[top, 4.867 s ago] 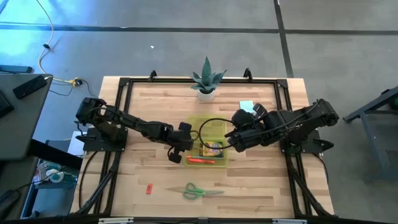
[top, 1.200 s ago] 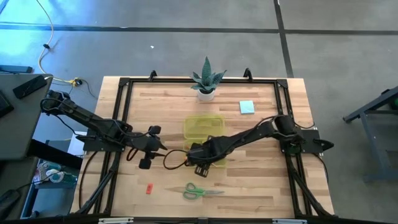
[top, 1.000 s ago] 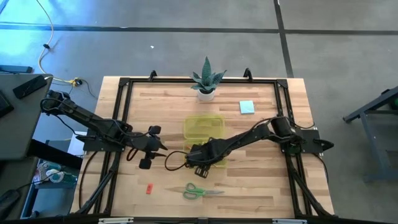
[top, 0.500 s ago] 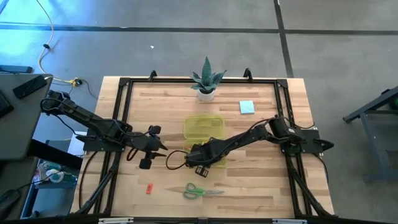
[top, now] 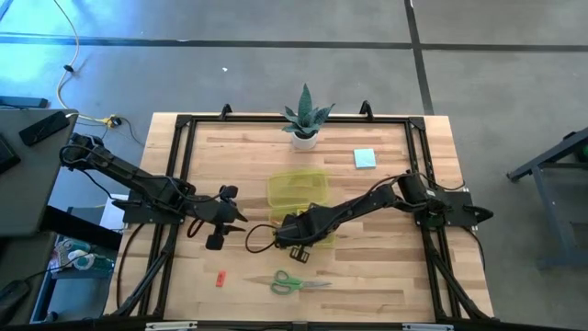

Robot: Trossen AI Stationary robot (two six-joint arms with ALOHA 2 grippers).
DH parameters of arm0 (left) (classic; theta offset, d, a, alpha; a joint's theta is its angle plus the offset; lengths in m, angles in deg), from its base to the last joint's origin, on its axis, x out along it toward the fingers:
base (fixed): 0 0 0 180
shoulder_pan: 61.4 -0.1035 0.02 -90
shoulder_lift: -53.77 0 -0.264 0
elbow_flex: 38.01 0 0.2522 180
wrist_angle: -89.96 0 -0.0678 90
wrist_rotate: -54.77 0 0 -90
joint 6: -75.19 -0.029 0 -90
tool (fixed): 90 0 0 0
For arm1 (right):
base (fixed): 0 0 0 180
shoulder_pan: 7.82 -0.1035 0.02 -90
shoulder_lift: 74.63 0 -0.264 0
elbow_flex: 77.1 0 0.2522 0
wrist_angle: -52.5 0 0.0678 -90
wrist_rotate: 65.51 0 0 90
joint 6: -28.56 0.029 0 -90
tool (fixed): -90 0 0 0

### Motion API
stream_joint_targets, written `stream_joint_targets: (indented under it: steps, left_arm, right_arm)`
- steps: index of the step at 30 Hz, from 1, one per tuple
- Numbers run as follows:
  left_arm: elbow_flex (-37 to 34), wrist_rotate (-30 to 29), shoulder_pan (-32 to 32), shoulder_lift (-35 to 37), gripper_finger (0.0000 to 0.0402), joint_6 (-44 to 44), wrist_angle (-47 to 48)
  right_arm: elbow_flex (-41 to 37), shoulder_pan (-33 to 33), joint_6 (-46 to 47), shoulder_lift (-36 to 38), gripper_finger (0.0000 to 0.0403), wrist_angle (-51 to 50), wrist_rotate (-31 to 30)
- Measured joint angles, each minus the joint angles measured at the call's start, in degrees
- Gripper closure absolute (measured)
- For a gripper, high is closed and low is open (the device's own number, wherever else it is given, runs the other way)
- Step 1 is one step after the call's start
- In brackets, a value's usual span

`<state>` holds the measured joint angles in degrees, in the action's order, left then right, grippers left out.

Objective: Pack school essentials
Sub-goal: Put the orange pencil into the yellow school supply box

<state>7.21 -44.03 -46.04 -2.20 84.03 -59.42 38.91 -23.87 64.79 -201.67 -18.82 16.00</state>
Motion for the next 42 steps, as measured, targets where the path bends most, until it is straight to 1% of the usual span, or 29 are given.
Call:
stream_joint_targets:
  steps: [10,14,18,22,26,29,33,37,42]
  left_arm:
    - [0.0,0.0,0.0,0.0,0.0282,0.0,0.0]
    - [0.0,0.0,0.0,0.0,0.0282,0.0,0.0]
    - [0.0,0.0,0.0,0.0,0.0282,0.0,0.0]
    - [0.0,0.0,0.0,0.0,0.0282,0.0,0.0]
    - [0.0,0.0,0.0,0.0,0.0282,0.2,0.0]
    - [0.0,0.0,0.0,0.0,0.0282,0.5,0.0]
    - [0.0,0.1,0.0,0.0,0.0282,1.5,0.0]
    - [0.0,0.1,0.0,0.0,0.0282,1.5,0.0]
    - [0.0,0.1,0.0,0.0,0.0282,1.5,0.0]
  right_arm:
    - [0.0,-0.1,-0.3,1.4,0.0394,-0.5,-1.1]
    - [0.0,-0.2,-1.8,1.8,0.0395,-1.8,-1.1]
    - [0.0,-0.8,-6.3,2.6,0.0395,-3.7,-1.0]
    - [0.1,-1.6,-13.2,3.8,0.0395,-3.9,-0.7]
    - [0.1,-2.1,-18.2,3.9,0.0395,-1.2,0.1]
    - [0.1,-2.1,-19.9,3.3,0.0395,-0.2,1.2]
    - [0.0,-2.1,-19.6,3.2,0.0395,-0.1,1.1]
    - [0.0,-2.1,-16.8,3.2,0.0395,-0.3,1.5]
    - [0.0,-2.1,-10.3,3.2,0.0395,0.9,-1.9]
